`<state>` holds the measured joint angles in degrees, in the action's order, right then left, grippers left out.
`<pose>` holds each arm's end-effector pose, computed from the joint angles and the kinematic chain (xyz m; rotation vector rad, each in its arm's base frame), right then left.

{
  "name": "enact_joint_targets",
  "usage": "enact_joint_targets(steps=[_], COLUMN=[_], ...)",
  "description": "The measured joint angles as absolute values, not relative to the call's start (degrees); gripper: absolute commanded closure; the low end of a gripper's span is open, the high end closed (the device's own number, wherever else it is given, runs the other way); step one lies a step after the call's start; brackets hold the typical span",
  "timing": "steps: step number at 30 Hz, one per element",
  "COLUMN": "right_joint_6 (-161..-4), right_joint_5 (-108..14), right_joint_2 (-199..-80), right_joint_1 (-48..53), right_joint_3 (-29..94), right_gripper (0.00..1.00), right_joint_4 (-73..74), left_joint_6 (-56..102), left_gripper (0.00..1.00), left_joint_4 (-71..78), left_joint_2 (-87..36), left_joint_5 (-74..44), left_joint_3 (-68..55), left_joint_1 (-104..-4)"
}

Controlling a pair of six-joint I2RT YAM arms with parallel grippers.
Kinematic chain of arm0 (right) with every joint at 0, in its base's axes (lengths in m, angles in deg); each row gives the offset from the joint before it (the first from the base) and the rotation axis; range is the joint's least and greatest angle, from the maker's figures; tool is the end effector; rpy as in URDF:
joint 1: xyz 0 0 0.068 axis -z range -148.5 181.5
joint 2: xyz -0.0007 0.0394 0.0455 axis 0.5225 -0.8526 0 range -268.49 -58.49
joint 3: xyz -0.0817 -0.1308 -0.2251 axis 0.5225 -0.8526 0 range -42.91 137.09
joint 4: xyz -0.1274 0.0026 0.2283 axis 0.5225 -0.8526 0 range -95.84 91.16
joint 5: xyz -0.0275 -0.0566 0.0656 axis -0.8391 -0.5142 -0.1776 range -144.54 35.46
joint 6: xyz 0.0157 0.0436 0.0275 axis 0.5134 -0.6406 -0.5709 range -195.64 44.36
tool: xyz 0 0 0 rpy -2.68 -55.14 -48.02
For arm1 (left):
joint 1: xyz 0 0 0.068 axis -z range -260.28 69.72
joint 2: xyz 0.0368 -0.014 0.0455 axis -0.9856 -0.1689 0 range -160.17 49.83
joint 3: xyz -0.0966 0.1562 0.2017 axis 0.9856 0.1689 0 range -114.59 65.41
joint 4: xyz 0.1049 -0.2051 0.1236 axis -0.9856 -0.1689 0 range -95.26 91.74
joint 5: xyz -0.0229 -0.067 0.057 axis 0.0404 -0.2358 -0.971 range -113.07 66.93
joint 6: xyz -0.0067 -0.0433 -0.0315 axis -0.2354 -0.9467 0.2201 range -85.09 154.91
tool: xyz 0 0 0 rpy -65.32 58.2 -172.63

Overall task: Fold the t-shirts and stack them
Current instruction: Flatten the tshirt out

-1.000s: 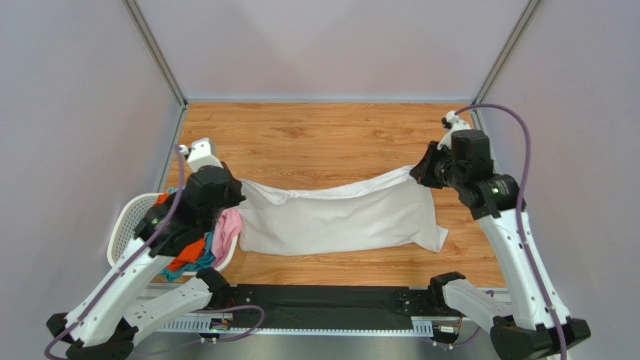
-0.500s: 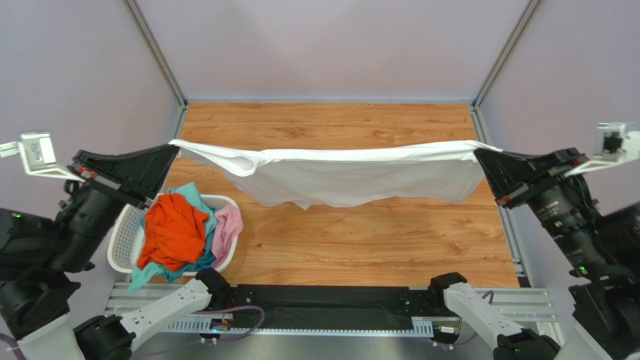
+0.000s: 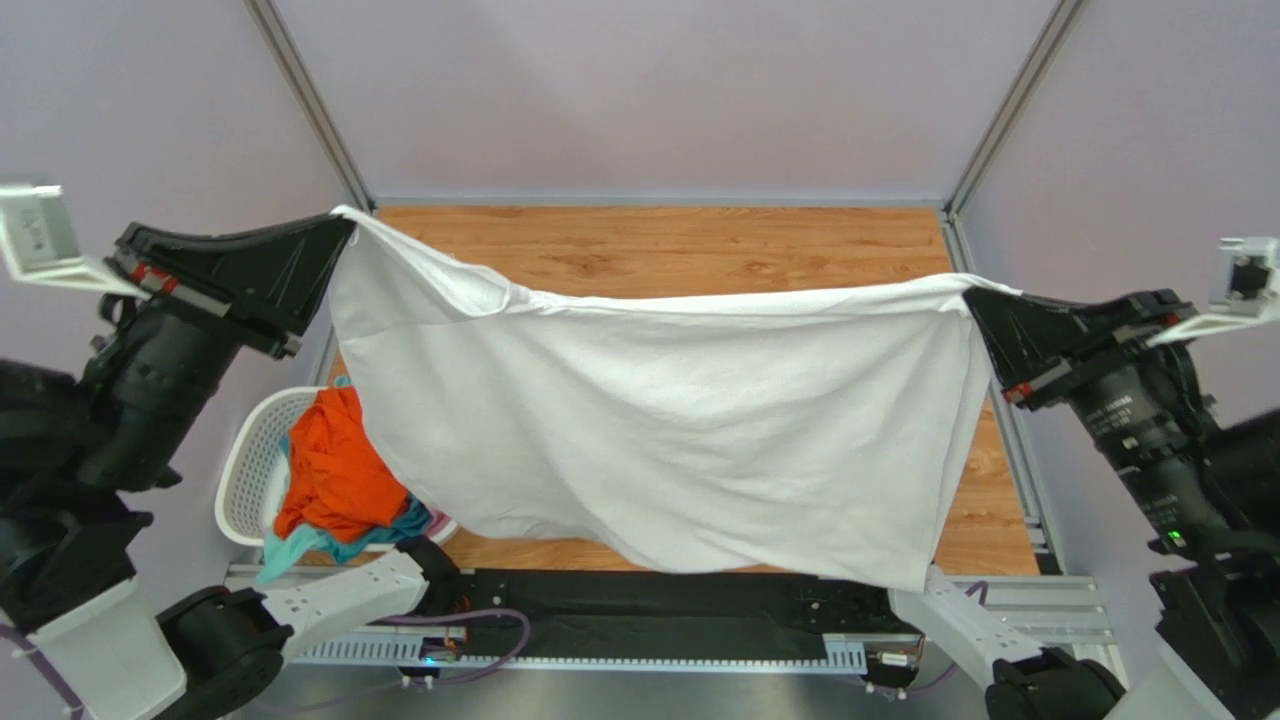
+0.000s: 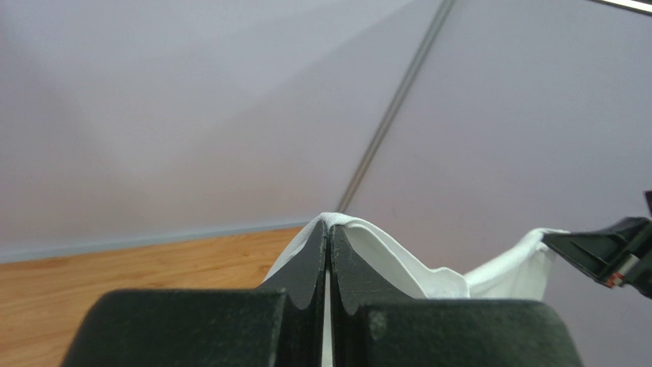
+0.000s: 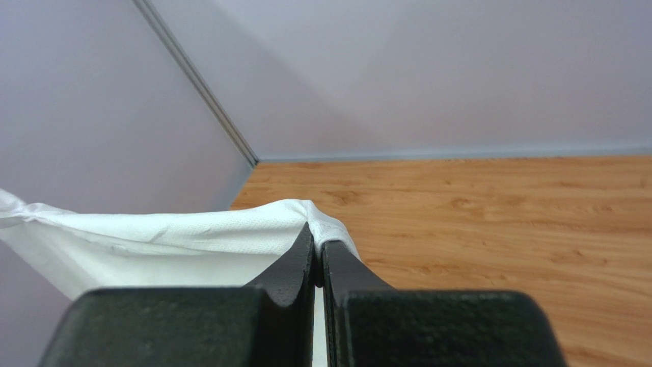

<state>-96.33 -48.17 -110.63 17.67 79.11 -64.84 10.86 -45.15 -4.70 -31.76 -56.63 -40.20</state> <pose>-0.0059 0.0026 0.5801 0.0007 1.5301 0.5660 0.0091 -0.0006 0.6162 0.0386 1.2625 -0.8821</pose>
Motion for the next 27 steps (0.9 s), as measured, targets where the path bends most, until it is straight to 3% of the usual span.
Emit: enact_joint_targets(steps=[8,16,21,27], right_joint_6=[-96.3,-96.3,-95.8,-94.7], right_joint_5=[-62.4,-56.1,-50.0,-46.0], right_joint_2=[-116.8,-132.6,-150.0,-169.9], right_joint_1=[18.9,29.7,33.1,34.4], right_joint_3=[57.8,35.5,34.1,40.9], right_gripper=[1.0,0.99,1.0,1.0], right_joint_4=[-60.6,-46.4,-37.2,-33.5], left_joint_6=[16.5,19.1,22.6,23.8], left_gripper=[1.0,1.0,1.0,1.0], left_joint_4=[-39.9,-31.7,-25.8,-26.2], left_joint_2=[-18.7,-46.0,-65.5,-85.0], left_joint_5=[-46.3,-42.6,-39.1,-35.7], left_joint_3=[-48.1,-39.1,-40.9,-53.4], left_joint_1=[-42.1,-52.6,-53.4,-54.1])
